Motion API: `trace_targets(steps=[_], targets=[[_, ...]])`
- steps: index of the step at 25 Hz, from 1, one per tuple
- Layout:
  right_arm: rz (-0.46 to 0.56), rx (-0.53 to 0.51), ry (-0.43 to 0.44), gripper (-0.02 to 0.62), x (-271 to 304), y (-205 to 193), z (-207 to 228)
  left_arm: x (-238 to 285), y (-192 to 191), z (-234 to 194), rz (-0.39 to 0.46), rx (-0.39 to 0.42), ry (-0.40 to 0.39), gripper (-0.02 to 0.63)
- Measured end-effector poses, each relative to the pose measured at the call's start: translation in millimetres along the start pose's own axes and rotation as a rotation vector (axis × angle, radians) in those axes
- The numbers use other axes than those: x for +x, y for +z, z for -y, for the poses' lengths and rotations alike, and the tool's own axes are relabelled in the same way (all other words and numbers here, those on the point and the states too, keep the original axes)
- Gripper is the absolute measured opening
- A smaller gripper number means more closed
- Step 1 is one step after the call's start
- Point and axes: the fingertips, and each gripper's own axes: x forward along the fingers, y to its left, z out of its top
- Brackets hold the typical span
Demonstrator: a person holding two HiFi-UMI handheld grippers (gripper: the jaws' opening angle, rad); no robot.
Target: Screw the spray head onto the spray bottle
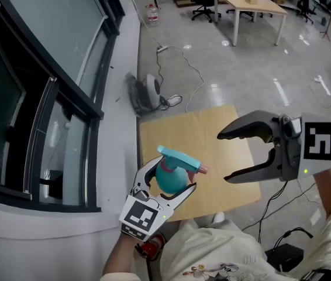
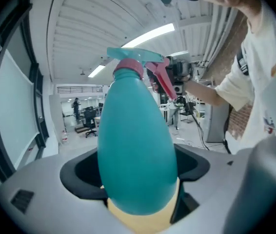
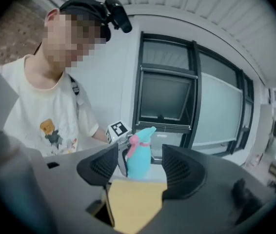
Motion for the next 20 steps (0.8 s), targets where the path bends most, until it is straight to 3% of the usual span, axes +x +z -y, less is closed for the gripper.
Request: trace_targets(steps=[5, 11, 16, 20], targets=[[-0.21, -0.383, 0.005, 0.279, -5, -8, 6, -4, -1, 30, -0.009, 0.063, -0.275, 0.431], [-0.483, -0.848, 0.126, 0.279, 25, -12, -15, -8, -7, 62, -0.031, 0.106, -0.513, 0.431], [-0.573, -1.042, 0.248, 0.279, 35, -5, -37, -15, -3, 91, -0.023, 0.138, -0.655, 0.431], [-0.613, -1.088, 0.364, 0.261, 39, -13, -51, -18, -3, 99, -0.035, 0.136, -0.736, 0.431]])
